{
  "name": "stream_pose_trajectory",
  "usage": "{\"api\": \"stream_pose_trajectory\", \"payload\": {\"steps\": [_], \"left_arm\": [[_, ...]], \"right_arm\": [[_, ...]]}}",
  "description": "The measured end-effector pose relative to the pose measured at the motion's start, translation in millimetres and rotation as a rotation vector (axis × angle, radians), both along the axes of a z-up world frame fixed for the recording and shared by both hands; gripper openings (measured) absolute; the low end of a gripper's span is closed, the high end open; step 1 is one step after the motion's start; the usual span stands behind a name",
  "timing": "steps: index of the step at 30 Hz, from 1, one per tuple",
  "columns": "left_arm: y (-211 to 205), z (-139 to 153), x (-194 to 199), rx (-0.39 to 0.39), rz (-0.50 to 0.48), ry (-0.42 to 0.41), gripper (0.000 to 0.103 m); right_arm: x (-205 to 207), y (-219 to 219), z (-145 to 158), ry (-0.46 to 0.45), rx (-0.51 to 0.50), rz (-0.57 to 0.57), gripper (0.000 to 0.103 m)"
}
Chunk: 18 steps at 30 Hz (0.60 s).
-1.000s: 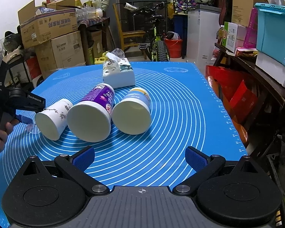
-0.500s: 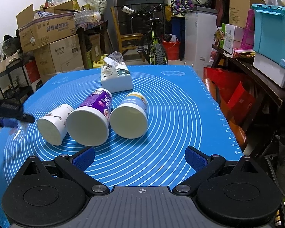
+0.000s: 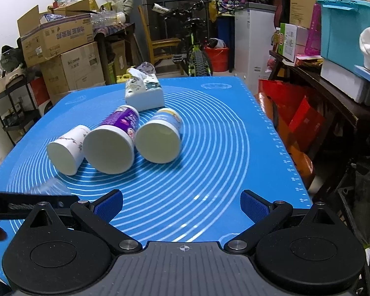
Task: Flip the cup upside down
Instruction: 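Close the left tool on the clear cup and lift it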
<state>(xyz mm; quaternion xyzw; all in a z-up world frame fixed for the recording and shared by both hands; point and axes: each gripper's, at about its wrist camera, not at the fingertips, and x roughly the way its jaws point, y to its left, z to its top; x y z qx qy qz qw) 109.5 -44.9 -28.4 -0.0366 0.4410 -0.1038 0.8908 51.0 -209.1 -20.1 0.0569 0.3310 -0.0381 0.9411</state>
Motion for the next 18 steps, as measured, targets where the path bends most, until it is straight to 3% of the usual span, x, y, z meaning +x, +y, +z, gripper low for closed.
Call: {"api": "stream_pose_trajectory", "payload": {"steps": [10,18], "left_arm": [[-16,-14,-16,0.03,-0.021,0.016,0.063],[-18,-18,-17,0.045,-0.03,0.052,0.08]], "right_arm": [[-5,-16,-8,0.02,0.015,-0.027,0.101],[-5,-16,-9,0.022,0.024,-0.017,0.101]]}}
